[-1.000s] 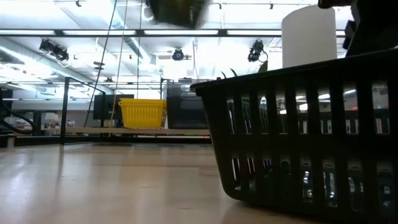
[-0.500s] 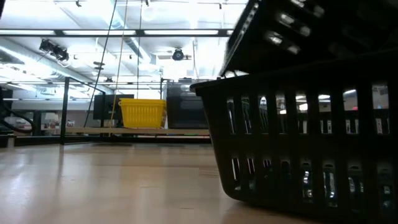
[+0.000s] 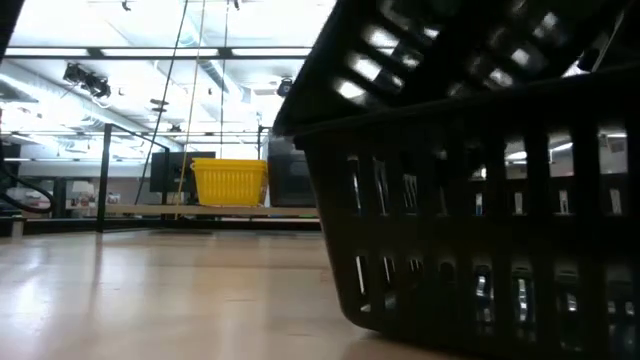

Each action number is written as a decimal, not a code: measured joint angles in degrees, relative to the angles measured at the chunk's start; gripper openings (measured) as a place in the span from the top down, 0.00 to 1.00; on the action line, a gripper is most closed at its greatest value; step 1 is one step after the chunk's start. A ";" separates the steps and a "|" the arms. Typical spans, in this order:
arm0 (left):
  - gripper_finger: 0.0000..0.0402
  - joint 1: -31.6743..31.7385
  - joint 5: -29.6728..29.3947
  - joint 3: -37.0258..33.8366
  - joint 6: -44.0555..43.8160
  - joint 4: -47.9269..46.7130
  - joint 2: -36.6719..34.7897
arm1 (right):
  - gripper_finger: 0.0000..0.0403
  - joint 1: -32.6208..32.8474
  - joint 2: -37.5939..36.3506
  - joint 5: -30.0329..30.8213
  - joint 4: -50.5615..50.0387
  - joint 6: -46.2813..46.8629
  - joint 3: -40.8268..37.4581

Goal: Stack baskets on shelf by color
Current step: Stack the left black bin into the middle black bin

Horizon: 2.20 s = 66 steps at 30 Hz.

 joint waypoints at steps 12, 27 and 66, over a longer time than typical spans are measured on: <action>0.99 1.72 2.64 -0.11 3.66 -5.82 0.79 | 0.95 0.00 0.00 0.61 0.21 -0.55 0.00; 0.97 0.76 10.94 -0.11 6.24 -6.55 0.98 | 0.95 0.00 0.00 1.53 3.46 -3.06 0.02; 0.53 0.95 5.83 -0.17 -8.23 -4.61 7.24 | 0.95 0.22 0.00 1.33 4.63 -3.04 0.07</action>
